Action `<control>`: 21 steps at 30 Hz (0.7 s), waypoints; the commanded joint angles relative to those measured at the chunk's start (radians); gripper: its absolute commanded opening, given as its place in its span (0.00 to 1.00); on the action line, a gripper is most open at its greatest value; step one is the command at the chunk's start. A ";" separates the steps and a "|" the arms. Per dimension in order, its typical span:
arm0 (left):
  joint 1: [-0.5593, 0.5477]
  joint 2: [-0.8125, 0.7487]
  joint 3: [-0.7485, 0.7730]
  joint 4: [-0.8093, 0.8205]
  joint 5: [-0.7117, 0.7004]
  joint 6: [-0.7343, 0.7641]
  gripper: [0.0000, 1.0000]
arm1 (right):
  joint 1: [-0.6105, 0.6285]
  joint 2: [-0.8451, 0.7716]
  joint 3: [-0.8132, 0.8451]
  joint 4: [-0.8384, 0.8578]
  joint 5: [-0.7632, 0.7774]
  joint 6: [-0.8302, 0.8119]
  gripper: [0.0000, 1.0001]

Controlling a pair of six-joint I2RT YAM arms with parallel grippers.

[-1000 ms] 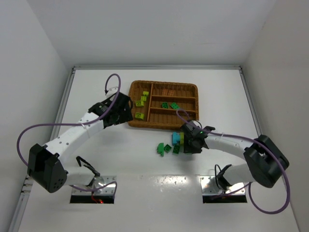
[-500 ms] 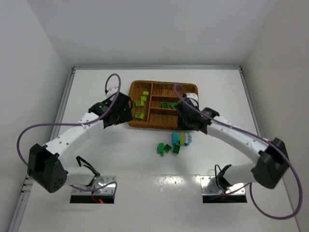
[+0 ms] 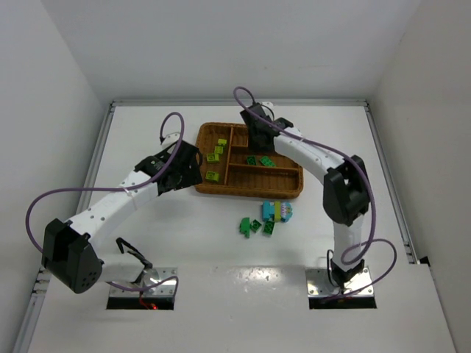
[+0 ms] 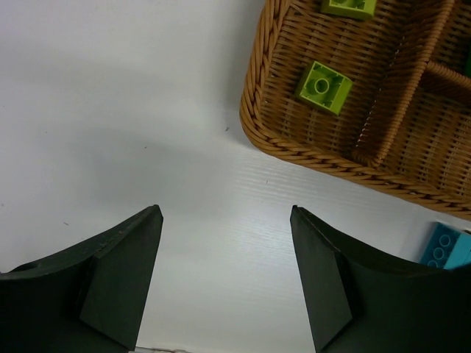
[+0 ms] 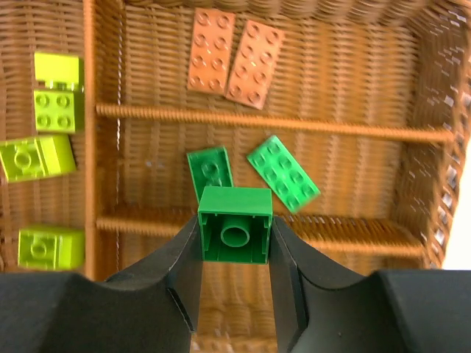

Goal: Sort the legos into containers by color

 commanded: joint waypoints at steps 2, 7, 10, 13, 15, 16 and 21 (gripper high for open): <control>-0.009 -0.009 0.004 -0.005 -0.010 0.007 0.77 | -0.031 0.076 0.084 -0.004 -0.037 -0.026 0.26; -0.009 -0.009 0.004 -0.015 -0.029 0.016 0.77 | -0.051 0.112 0.116 -0.001 -0.074 -0.026 0.46; -0.009 -0.009 0.013 -0.024 -0.038 0.016 0.77 | -0.051 0.081 0.105 -0.001 -0.074 -0.026 0.62; -0.009 -0.020 0.013 -0.024 -0.038 0.016 0.77 | -0.051 0.025 0.052 -0.010 -0.060 -0.017 0.62; -0.009 -0.020 0.013 -0.024 -0.038 0.016 0.77 | -0.051 -0.067 -0.042 0.024 -0.060 -0.005 0.58; -0.009 -0.020 0.013 -0.024 -0.038 0.016 0.77 | -0.051 -0.103 -0.079 0.033 -0.060 -0.005 0.57; 0.000 -0.029 0.013 -0.024 -0.038 0.016 0.77 | -0.020 -0.339 -0.410 0.065 -0.089 0.065 0.55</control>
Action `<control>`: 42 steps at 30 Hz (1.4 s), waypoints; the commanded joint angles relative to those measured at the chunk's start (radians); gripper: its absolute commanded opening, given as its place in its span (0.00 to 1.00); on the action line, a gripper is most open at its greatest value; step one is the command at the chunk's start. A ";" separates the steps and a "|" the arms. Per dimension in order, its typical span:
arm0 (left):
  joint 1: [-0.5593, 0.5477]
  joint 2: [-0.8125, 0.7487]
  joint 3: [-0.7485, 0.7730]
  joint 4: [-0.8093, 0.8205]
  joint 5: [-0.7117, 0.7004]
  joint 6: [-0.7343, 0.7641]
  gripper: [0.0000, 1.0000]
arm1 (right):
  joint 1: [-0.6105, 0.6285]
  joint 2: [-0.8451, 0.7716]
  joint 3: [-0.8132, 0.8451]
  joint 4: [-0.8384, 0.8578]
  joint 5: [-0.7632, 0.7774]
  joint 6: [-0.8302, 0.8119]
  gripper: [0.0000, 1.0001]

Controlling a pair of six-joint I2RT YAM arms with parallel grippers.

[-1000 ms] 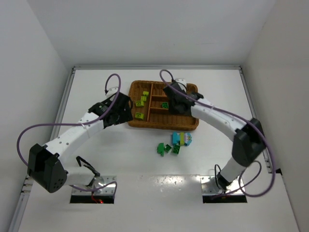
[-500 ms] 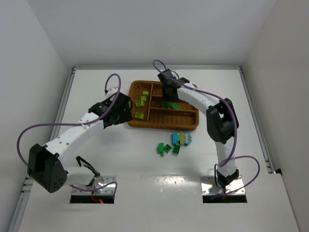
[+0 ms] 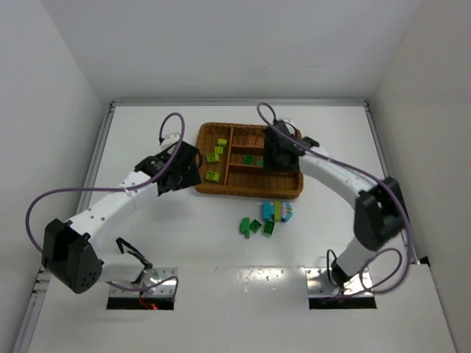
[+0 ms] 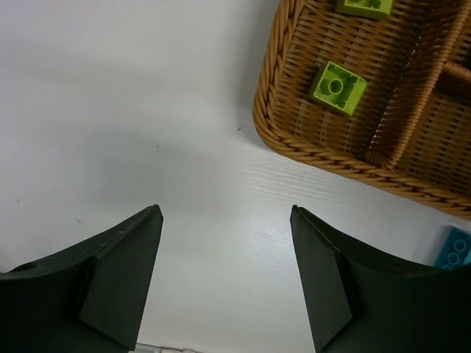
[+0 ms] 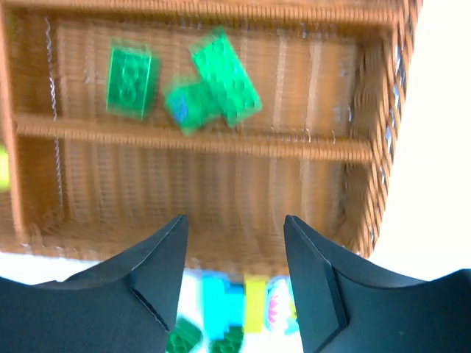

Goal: Sort the legos into containers by color

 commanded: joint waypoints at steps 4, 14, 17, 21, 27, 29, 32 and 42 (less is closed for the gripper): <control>0.000 -0.029 0.004 -0.005 -0.014 0.012 0.77 | 0.060 -0.312 -0.405 0.035 -0.090 0.109 0.60; 0.000 -0.029 0.004 -0.005 -0.014 0.012 0.77 | 0.184 -0.448 -0.638 0.088 -0.216 0.243 0.76; 0.000 -0.029 0.004 -0.005 -0.005 0.012 0.77 | 0.194 -0.413 -0.648 0.132 -0.225 0.252 0.76; 0.000 -0.029 0.004 -0.005 -0.005 0.012 0.77 | 0.203 -0.357 -0.639 0.150 -0.236 0.252 0.75; 0.000 -0.029 0.004 -0.005 -0.005 0.012 0.77 | 0.233 -0.307 -0.619 0.141 -0.211 0.243 0.69; 0.000 -0.029 0.004 -0.005 -0.005 0.012 0.77 | 0.234 -0.307 -0.628 0.141 -0.200 0.243 0.67; 0.000 -0.029 0.004 -0.005 -0.005 0.012 0.77 | 0.234 -0.296 -0.648 0.141 -0.181 0.252 0.61; 0.000 -0.029 0.004 -0.005 -0.005 0.012 0.77 | 0.255 -0.267 -0.660 0.151 -0.170 0.252 0.55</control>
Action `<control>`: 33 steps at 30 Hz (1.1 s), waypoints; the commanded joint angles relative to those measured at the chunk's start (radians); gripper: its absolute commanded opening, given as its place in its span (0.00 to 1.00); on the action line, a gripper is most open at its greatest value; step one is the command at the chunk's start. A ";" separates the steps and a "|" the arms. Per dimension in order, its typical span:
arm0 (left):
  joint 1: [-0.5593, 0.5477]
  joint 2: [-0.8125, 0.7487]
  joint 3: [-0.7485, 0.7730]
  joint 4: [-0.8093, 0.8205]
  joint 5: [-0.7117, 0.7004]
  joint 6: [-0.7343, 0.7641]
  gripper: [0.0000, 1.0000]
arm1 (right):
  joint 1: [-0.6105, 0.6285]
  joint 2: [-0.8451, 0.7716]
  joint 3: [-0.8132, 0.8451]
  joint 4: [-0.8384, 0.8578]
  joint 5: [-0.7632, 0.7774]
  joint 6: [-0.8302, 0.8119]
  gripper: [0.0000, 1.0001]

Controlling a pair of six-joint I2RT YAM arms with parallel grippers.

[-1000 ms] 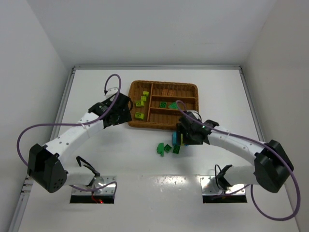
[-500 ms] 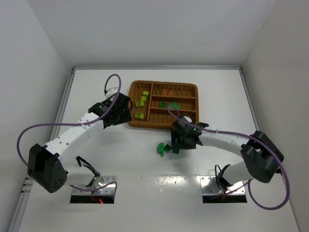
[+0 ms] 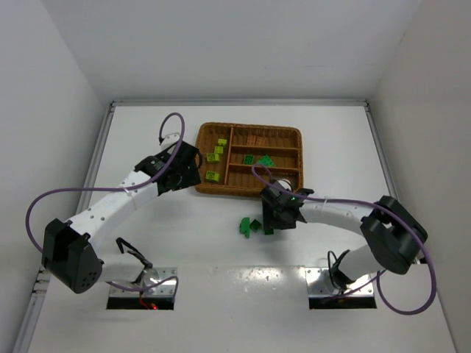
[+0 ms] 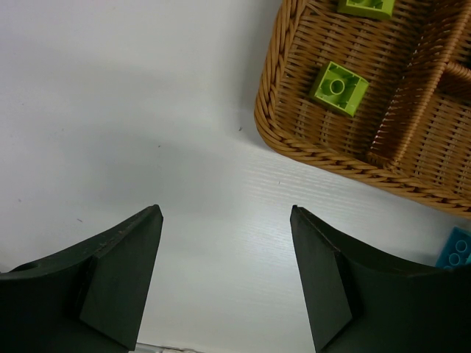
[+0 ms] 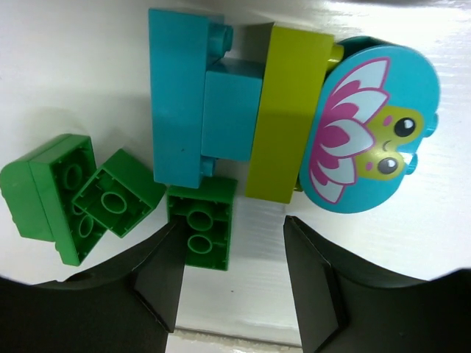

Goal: Sort the legos into containers by color

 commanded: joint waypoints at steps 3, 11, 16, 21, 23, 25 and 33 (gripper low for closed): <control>0.000 -0.029 0.004 -0.002 -0.001 0.012 0.77 | 0.025 0.022 0.004 0.015 0.036 0.014 0.55; 0.000 -0.038 0.004 -0.002 -0.001 0.012 0.77 | 0.059 -0.076 0.044 -0.071 0.112 0.047 0.56; 0.000 -0.038 0.004 -0.002 -0.001 0.012 0.77 | 0.079 -0.063 0.082 -0.091 0.112 0.035 0.66; 0.000 -0.038 0.004 -0.002 -0.001 0.012 0.77 | 0.088 -0.020 0.082 -0.091 0.112 0.035 0.66; 0.000 -0.038 0.004 -0.002 -0.001 0.012 0.77 | 0.088 -0.010 0.082 -0.091 0.112 0.035 0.66; 0.000 -0.038 0.004 -0.002 -0.001 0.012 0.77 | 0.088 0.012 0.082 -0.112 0.137 0.035 0.61; 0.000 -0.038 0.004 -0.002 -0.001 0.012 0.77 | 0.088 -0.020 0.053 -0.147 0.151 0.035 0.59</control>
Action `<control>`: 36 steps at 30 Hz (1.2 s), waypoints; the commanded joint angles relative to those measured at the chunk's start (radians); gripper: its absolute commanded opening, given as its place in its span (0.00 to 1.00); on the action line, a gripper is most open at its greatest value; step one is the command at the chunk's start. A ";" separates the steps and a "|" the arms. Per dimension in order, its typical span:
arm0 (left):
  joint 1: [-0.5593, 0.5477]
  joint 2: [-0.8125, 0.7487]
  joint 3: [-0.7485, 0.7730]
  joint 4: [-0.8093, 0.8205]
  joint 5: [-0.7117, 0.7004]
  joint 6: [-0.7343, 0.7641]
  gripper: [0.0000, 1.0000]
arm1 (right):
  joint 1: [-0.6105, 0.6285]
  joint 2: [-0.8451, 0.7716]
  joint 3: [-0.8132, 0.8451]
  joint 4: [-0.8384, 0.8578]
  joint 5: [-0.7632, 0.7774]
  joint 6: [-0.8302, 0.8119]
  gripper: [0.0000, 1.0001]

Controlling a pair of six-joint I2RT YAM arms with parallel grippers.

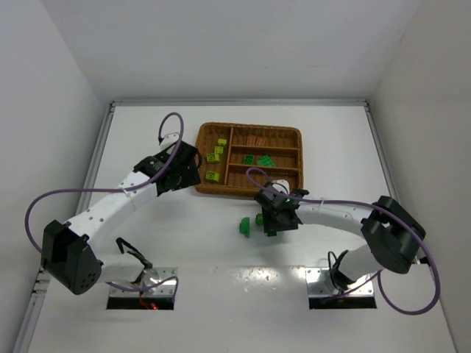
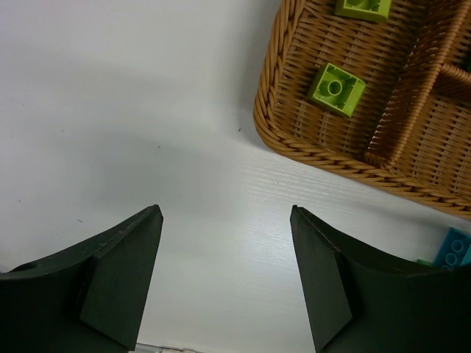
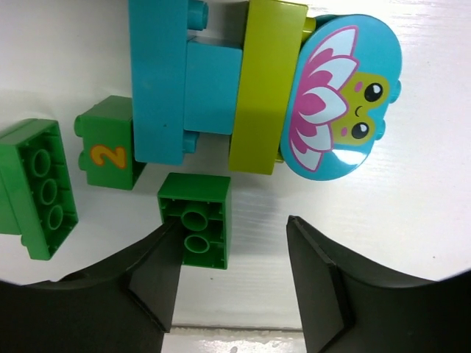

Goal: Sort the legos into containers by color

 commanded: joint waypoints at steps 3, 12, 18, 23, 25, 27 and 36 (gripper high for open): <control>0.000 -0.029 0.004 -0.002 -0.001 0.012 0.77 | 0.006 -0.041 0.002 -0.035 0.034 0.010 0.60; 0.000 -0.029 0.004 0.007 0.008 0.012 0.77 | 0.006 -0.074 -0.007 -0.081 0.036 0.001 0.33; 0.000 -0.020 0.004 0.016 0.017 0.012 0.77 | 0.006 -0.074 -0.007 -0.058 -0.016 -0.022 0.54; 0.000 -0.020 0.004 0.016 0.017 0.012 0.77 | 0.006 -0.074 -0.007 -0.049 -0.027 -0.022 0.49; 0.000 -0.020 0.004 0.016 0.017 0.012 0.77 | 0.006 -0.065 -0.007 -0.061 -0.016 -0.022 0.47; 0.000 -0.011 0.004 0.016 0.017 0.012 0.77 | 0.006 -0.065 -0.007 -0.084 -0.006 -0.022 0.46; 0.000 -0.002 0.013 0.016 0.027 0.012 0.77 | 0.015 -0.031 0.011 -0.164 0.021 -0.045 0.80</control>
